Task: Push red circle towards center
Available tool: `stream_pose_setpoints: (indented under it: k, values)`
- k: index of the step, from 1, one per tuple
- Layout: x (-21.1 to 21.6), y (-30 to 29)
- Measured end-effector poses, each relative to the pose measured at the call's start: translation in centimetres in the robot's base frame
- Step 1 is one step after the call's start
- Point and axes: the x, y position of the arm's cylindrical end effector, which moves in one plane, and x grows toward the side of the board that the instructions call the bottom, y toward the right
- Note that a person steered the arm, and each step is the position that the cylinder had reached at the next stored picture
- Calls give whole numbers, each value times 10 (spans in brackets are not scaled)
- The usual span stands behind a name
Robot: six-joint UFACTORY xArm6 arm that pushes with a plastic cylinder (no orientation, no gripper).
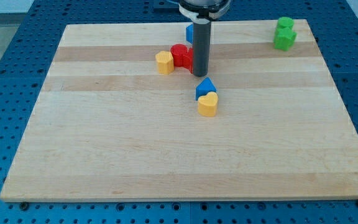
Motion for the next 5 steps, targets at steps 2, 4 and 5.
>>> stream_pose_setpoints:
  k: [2,4,5]
  values:
    - [-19,-6]
    - [-38,-34]
    - [-43,-46]
